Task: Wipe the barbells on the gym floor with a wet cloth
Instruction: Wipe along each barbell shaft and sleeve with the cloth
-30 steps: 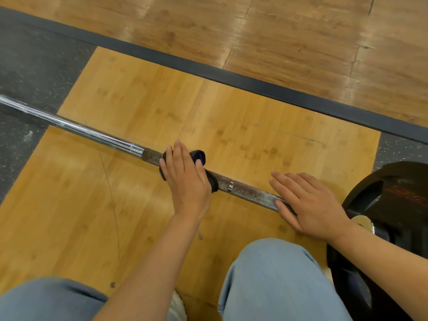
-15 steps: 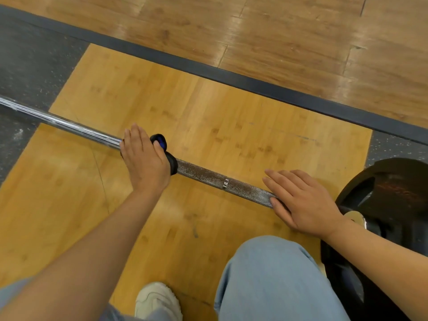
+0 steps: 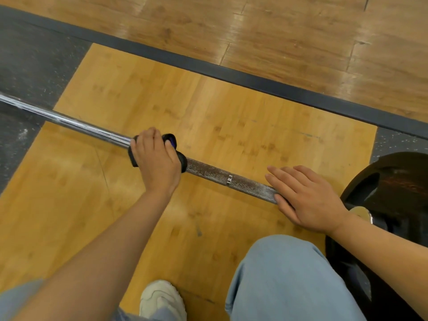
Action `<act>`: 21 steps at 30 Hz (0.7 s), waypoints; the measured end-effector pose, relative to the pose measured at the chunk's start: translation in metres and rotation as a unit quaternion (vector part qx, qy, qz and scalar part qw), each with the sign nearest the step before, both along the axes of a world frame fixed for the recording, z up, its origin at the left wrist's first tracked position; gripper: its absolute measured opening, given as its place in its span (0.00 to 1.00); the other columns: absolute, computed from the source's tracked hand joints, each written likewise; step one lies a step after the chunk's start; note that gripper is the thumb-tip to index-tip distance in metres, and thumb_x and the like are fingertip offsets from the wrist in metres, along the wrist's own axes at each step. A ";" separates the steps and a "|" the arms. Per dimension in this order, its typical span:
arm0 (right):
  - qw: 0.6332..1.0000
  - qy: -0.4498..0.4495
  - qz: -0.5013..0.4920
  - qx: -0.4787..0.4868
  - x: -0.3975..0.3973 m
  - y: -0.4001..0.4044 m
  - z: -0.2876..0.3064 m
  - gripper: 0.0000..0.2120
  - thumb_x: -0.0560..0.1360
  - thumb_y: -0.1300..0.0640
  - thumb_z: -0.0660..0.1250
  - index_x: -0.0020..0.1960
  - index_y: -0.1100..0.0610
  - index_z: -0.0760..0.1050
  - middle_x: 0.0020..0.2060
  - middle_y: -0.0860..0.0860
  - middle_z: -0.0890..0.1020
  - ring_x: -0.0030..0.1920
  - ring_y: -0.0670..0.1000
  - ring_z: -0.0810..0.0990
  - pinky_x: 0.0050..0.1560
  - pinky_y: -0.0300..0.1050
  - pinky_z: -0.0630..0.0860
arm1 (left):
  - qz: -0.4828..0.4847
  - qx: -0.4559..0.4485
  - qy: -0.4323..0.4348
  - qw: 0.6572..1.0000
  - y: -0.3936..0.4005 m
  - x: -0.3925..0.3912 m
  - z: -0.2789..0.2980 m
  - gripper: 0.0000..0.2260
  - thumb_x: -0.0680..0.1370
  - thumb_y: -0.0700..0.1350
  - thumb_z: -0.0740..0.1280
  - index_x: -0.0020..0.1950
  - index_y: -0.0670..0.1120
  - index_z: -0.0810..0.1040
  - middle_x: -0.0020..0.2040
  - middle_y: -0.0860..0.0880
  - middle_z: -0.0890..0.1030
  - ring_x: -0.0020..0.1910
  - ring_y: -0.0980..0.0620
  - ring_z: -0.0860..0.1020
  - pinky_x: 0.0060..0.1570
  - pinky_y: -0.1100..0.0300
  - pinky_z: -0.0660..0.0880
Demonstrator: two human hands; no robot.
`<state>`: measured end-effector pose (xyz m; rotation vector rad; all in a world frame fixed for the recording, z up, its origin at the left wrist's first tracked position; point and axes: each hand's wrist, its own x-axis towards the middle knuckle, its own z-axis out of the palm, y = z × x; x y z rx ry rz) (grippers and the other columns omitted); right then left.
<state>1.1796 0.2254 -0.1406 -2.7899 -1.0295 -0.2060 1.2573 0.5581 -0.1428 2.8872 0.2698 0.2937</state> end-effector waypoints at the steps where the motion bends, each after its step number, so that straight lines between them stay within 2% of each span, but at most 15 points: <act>1: 1.000 0.001 -0.001 0.002 -0.001 0.000 0.000 0.24 0.84 0.49 0.50 0.66 0.62 0.78 0.66 0.58 0.78 0.58 0.60 0.81 0.57 0.58 0.77 | -0.025 0.000 0.004 1.000 -0.002 -0.003 0.000 0.21 0.82 0.45 0.52 0.66 0.33 0.74 0.66 0.38 0.75 0.67 0.38 0.69 0.74 0.47 0.53; 3: 1.000 0.006 -0.003 0.005 -0.002 0.001 0.000 0.24 0.84 0.49 0.50 0.66 0.62 0.78 0.66 0.58 0.79 0.58 0.60 0.81 0.57 0.58 0.77 | -0.070 0.018 0.015 0.997 0.014 0.008 0.007 0.21 0.82 0.45 0.52 0.61 0.32 0.77 0.60 0.36 0.78 0.60 0.36 0.74 0.68 0.42 0.63; 5: 1.000 0.008 -0.008 0.000 -0.004 0.001 0.000 0.24 0.84 0.49 0.51 0.66 0.62 0.78 0.66 0.58 0.78 0.58 0.60 0.81 0.58 0.58 0.77 | -0.038 0.045 0.019 0.998 0.043 0.028 0.008 0.19 0.81 0.43 0.52 0.52 0.32 0.77 0.52 0.33 0.79 0.51 0.34 0.75 0.57 0.40 0.69; 6: 1.000 0.009 -0.008 -0.002 -0.004 0.001 0.000 0.24 0.84 0.49 0.51 0.66 0.62 0.78 0.66 0.58 0.78 0.59 0.60 0.81 0.58 0.58 0.77 | 0.005 0.048 0.022 0.999 0.059 0.038 0.008 0.18 0.81 0.43 0.51 0.51 0.32 0.76 0.52 0.32 0.78 0.51 0.34 0.75 0.57 0.40 0.68; 8: 1.000 0.011 -0.007 -0.004 -0.004 0.001 0.000 0.24 0.83 0.49 0.52 0.66 0.62 0.77 0.66 0.58 0.78 0.59 0.60 0.81 0.58 0.58 0.77 | 0.087 0.037 0.035 0.995 0.074 0.046 0.005 0.21 0.81 0.45 0.49 0.57 0.31 0.74 0.57 0.33 0.76 0.57 0.35 0.72 0.65 0.39 0.64; 10: 1.000 0.010 -0.005 -0.005 -0.004 0.001 0.001 0.24 0.83 0.50 0.52 0.66 0.62 0.77 0.66 0.58 0.78 0.59 0.60 0.81 0.58 0.58 0.77 | 0.111 0.016 0.026 0.993 0.063 0.040 0.003 0.23 0.81 0.46 0.48 0.62 0.31 0.72 0.62 0.34 0.74 0.62 0.35 0.70 0.69 0.40 0.61; 16: 1.000 0.011 -0.004 0.000 -0.003 0.003 0.002 0.23 0.83 0.50 0.53 0.66 0.62 0.78 0.65 0.58 0.79 0.58 0.60 0.81 0.58 0.58 0.77 | 0.047 -0.023 0.002 0.999 0.002 0.002 0.002 0.21 0.83 0.43 0.54 0.71 0.31 0.67 0.71 0.36 0.69 0.72 0.36 0.64 0.74 0.44 0.51; 21: 1.000 0.012 -0.019 0.010 -0.003 0.003 0.001 0.24 0.83 0.48 0.53 0.66 0.62 0.78 0.65 0.58 0.79 0.59 0.60 0.81 0.58 0.57 0.77 | 0.033 -0.004 0.020 0.999 0.035 0.018 0.003 0.22 0.84 0.44 0.50 0.74 0.34 0.64 0.74 0.38 0.66 0.74 0.40 0.62 0.76 0.48 0.46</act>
